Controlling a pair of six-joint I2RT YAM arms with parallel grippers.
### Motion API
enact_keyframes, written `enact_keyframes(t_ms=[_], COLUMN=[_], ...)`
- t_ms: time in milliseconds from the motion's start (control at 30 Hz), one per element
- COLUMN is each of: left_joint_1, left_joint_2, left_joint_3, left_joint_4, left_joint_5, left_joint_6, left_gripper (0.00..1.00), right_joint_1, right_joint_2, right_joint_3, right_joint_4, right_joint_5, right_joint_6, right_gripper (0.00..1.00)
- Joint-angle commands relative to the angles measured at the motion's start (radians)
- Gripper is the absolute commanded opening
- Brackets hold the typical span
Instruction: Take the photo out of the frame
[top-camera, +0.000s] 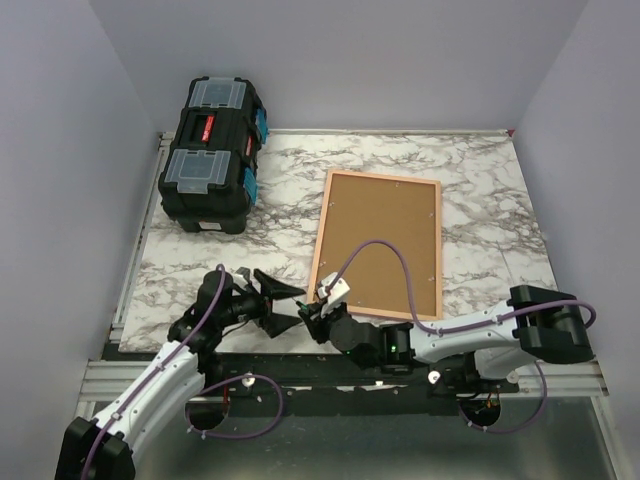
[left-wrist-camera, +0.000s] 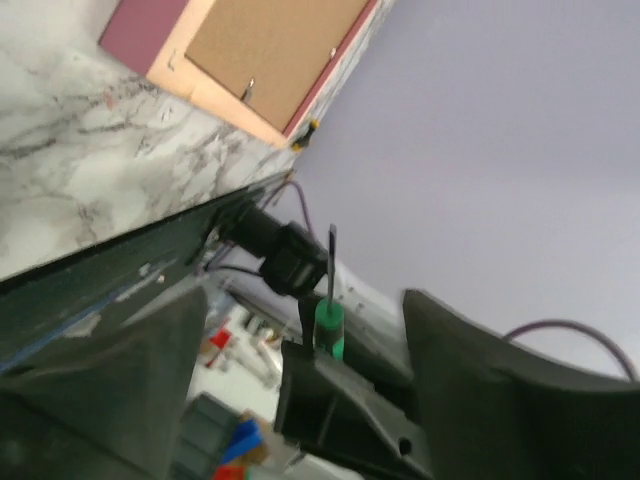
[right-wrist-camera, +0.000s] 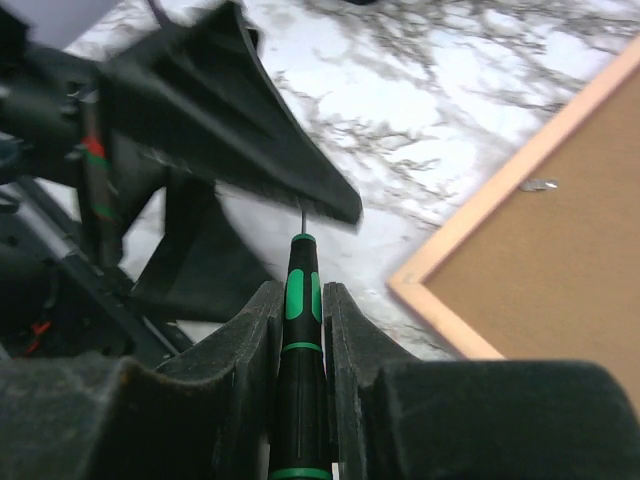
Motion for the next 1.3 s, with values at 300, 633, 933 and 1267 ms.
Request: enact_keyframes(t_ms=[300,633,933,1267], left_joint_1=[0.009,-0.011,-0.074,-0.165], left_joint_2=[-0.061,0.244,0.467,0.678], left_joint_3=[0.226,0.291,0.412,0.492], left_joint_4=[-0.474,-0.290,-0.253,-0.201], left_joint_5=[-0.502,-0.312,-0.327,-0.381], left_joint_6=[0.611,0.954,0.998,1.005], left_gripper=[0.99,0.91,0.85,0.60], right_joint_1=[-0.272,-0.608,-0.665,-0.666], right_joint_2=[-0.212,-0.106,0.123,0.148], right_joint_3=[0.029,0.158,0.369,0.363], right_joint_4=[-0.576,-0.627,-0.755,-0.735], right_joint_5=[-0.178,-0.614,-0.622,-0.618], right_joint_6=[0.332,0.329,0.302,0.290], right_gripper=[0.01,0.01,0.01,0.01])
